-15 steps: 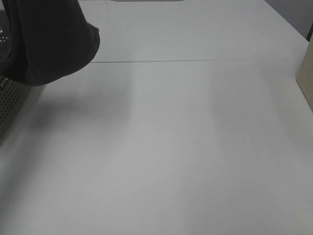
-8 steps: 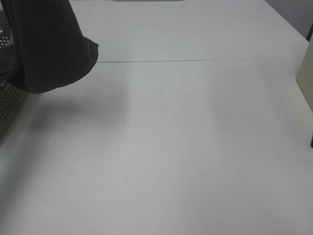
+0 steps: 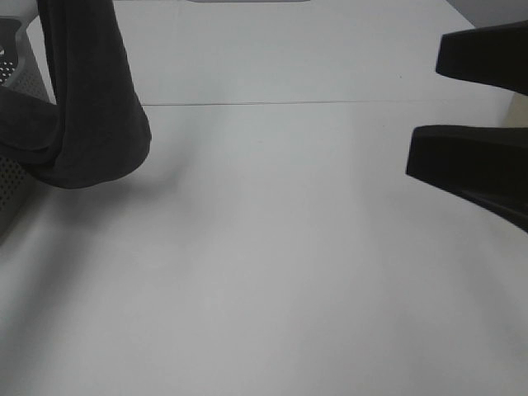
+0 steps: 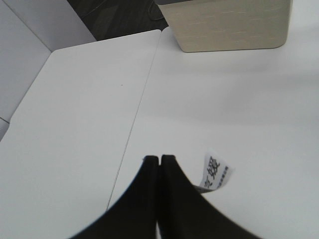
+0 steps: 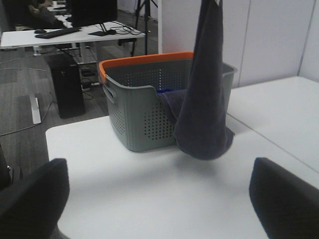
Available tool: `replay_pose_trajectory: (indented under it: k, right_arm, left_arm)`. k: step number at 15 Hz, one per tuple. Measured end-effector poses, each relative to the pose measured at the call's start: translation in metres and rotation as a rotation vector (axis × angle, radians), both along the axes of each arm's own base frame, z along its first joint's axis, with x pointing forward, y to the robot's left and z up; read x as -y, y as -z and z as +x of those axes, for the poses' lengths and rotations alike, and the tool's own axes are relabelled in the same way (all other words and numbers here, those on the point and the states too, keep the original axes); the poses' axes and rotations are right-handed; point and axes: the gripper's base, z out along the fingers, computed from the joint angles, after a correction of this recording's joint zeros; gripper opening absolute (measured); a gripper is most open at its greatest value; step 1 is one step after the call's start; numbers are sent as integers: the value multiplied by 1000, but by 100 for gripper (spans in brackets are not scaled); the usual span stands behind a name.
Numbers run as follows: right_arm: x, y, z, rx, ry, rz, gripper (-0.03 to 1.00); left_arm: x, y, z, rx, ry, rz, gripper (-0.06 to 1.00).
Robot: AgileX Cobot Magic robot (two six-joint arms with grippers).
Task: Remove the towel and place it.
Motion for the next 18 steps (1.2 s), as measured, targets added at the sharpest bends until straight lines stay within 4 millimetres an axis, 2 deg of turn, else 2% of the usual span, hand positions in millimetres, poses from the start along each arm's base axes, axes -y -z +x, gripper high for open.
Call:
replay_pose_trajectory:
  k: [3, 5, 9, 11, 13, 15, 16, 18]
  right_arm:
    - [-2, 16, 33, -3, -36, 72, 93]
    - [-3, 35, 53, -45, -57, 100, 93]
    - [-4, 64, 83, -100, -90, 95, 92]
    - [-17, 79, 105, -142, -143, 86, 92]
    - [-44, 93, 122, -137, -247, 66, 92]
    - [-58, 102, 136, -131, -292, 58, 92]
    - [-65, 109, 153, -130, -304, 57, 92]
    - [-69, 118, 169, -145, -302, 59, 90]
  left_arm:
    - [21, -3, -7, -9, 63, -30, 0]
    - [41, -4, -16, -38, 109, -47, 0]
    - [63, -4, -25, -47, 175, -42, 0]
    - [71, -4, -29, -57, 196, -45, 0]
    - [77, -3, -31, -80, 200, -52, 0]
    - [78, -3, -32, -97, 193, -52, 0]
    - [77, -3, -32, -110, 184, -56, 0]
    - [77, -3, -32, -129, 173, -63, 0]
